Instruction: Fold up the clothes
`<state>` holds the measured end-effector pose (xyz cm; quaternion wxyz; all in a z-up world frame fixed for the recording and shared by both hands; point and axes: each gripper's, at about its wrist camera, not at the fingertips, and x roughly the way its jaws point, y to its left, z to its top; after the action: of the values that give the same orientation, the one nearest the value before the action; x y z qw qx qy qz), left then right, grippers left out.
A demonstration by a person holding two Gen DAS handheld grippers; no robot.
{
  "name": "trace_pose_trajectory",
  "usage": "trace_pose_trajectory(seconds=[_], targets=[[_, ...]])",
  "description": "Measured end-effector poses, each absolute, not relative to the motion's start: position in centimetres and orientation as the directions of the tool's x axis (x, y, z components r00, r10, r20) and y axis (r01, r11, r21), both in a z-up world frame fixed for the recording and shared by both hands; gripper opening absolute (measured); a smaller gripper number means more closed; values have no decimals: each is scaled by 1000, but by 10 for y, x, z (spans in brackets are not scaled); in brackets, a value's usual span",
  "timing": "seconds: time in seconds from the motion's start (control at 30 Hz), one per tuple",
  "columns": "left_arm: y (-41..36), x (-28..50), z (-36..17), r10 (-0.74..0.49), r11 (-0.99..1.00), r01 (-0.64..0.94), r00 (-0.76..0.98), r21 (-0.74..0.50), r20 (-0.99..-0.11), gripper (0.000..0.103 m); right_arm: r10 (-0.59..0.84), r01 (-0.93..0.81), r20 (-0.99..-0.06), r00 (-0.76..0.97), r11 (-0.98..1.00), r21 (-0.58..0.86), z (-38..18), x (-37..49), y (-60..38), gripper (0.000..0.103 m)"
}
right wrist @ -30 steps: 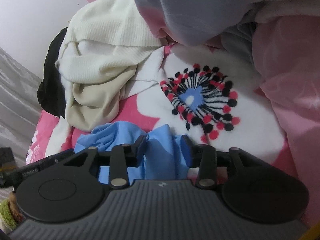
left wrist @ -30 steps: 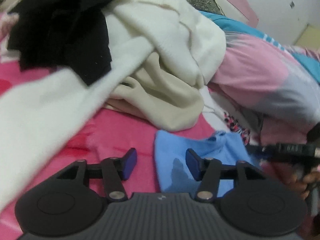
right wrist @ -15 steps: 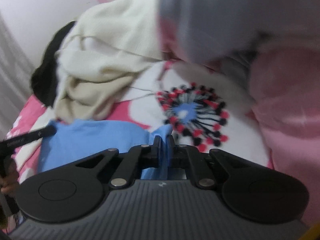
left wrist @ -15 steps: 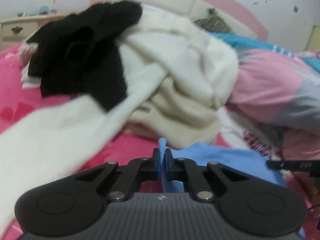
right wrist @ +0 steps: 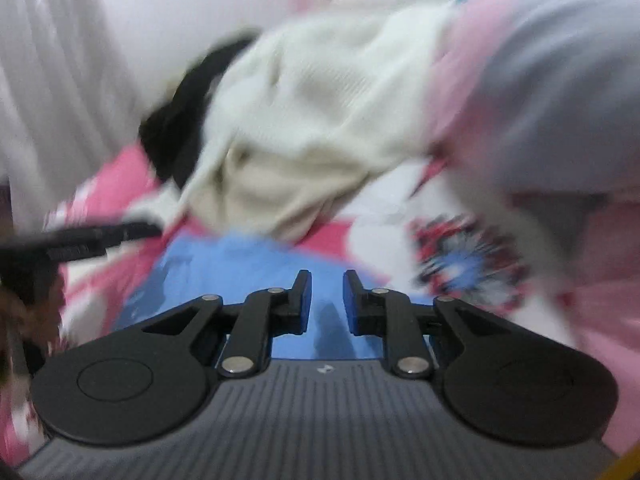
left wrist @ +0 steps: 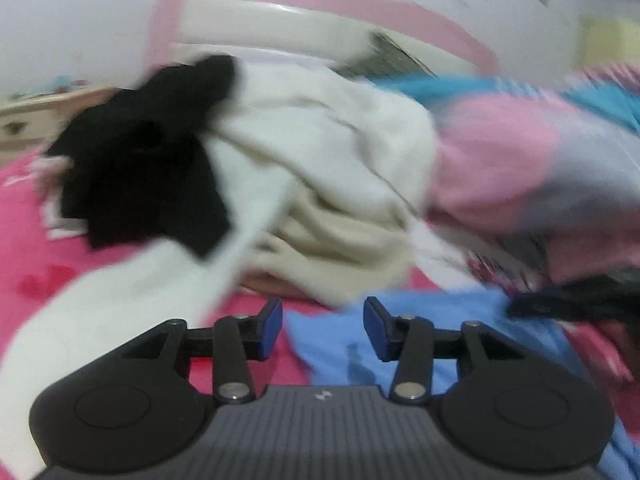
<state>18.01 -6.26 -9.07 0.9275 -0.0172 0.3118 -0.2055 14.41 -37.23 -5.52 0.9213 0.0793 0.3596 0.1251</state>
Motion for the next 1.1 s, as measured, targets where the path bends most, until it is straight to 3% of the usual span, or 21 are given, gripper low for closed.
trace_pose_trajectory(seconds=[0.1, 0.17, 0.27, 0.4, 0.53, 0.7, 0.83, 0.97, 1.1], targets=[[-78, 181, -102, -398, 902, 410, 665, -137, -632, 45, 174, -3, -692, 700, 971, 241, -73, 168, -389, 12], [-71, 179, -100, -400, 905, 395, 667, -157, -629, 46, 91, 146, -670, 737, 946, 289, -65, 164, -411, 17], [-56, 170, -89, -417, 900, 403, 675, -169, -609, 52, 77, 127, -601, 795, 949, 288, -38, 136, -423, 17], [-51, 160, -73, -468, 872, 446, 646, -200, -603, 57, 69, 93, -592, 803, 967, 238, -11, 92, -422, 20], [-47, 149, -57, -519, 842, 489, 614, -230, -594, 62, 47, 120, -568, 822, 960, 254, 21, 49, -418, 42], [-54, 120, -33, -623, 767, 583, 574, -269, -532, 76, 21, 106, -542, 840, 974, 202, 65, -1, -399, 59], [-64, 93, -19, -685, 699, 656, 500, -284, -530, 89, 17, 73, -543, 840, 987, 143, 93, -36, -375, 84], [-67, 63, -10, -722, 643, 704, 425, -302, -546, 103, -38, 122, -488, 872, 982, 141, 107, -74, -358, 99], [-62, 26, -19, -711, 645, 685, 375, -339, -596, 103, -131, 156, -481, 867, 988, 12, 84, -95, -336, 102]])
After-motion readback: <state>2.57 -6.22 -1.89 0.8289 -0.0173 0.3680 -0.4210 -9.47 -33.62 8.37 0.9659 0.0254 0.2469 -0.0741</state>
